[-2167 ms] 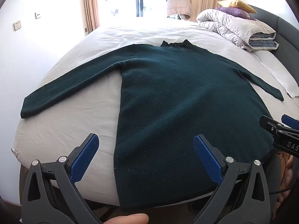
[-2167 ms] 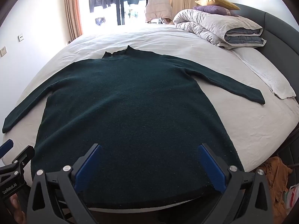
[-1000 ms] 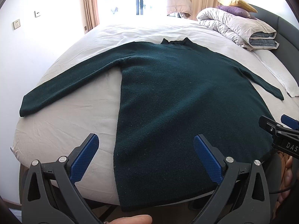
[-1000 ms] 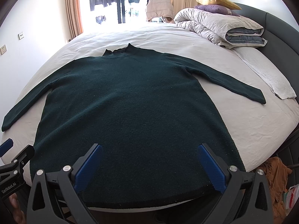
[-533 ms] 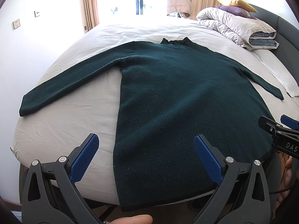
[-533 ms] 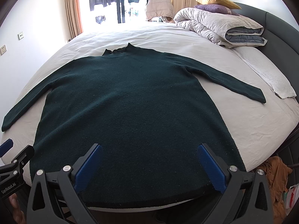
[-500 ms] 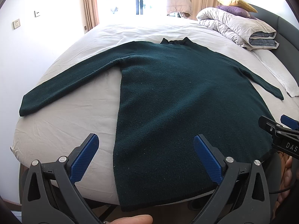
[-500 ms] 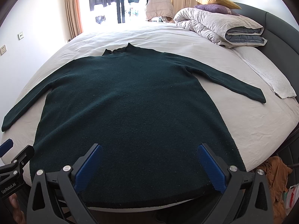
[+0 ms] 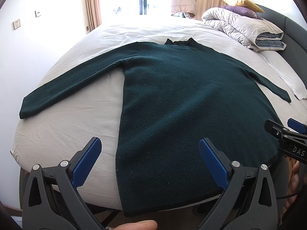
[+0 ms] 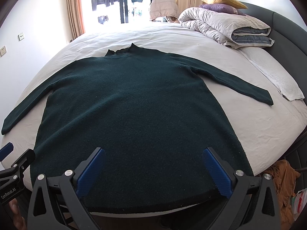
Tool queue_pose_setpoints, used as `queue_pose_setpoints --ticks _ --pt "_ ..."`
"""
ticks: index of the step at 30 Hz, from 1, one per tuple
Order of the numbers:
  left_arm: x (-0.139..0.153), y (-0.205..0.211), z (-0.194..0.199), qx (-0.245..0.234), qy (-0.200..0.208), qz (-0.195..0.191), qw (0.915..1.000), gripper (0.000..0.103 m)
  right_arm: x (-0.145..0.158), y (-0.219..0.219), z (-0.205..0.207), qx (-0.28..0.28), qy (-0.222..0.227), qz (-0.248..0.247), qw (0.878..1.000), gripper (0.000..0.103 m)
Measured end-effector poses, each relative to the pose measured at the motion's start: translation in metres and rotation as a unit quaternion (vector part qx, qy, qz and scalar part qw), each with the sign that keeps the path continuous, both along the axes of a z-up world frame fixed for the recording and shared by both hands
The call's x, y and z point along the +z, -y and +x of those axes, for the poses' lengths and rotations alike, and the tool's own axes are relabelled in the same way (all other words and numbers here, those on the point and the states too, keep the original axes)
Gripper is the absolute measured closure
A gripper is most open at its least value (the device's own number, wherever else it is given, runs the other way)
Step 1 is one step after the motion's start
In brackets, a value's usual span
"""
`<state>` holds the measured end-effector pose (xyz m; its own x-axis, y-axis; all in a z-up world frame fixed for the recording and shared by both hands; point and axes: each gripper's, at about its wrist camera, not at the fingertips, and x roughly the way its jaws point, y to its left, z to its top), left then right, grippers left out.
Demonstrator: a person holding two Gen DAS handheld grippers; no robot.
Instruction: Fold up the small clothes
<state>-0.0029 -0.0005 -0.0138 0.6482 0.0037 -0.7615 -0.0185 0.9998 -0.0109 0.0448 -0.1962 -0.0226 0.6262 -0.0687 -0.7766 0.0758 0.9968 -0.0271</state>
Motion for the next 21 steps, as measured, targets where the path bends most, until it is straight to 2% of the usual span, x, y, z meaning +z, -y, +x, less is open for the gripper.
queue_pose_setpoints --ticks 15,21 --pt "-0.002 -0.007 0.001 -0.002 -0.006 -0.019 0.9998 0.000 -0.005 -0.002 -0.003 0.003 -0.006 -0.007 1.000 0.000" --pt "0.007 -0.025 -0.001 -0.022 0.021 -0.059 0.9978 0.000 -0.002 -0.007 0.003 0.013 -0.005 -0.007 1.000 0.000"
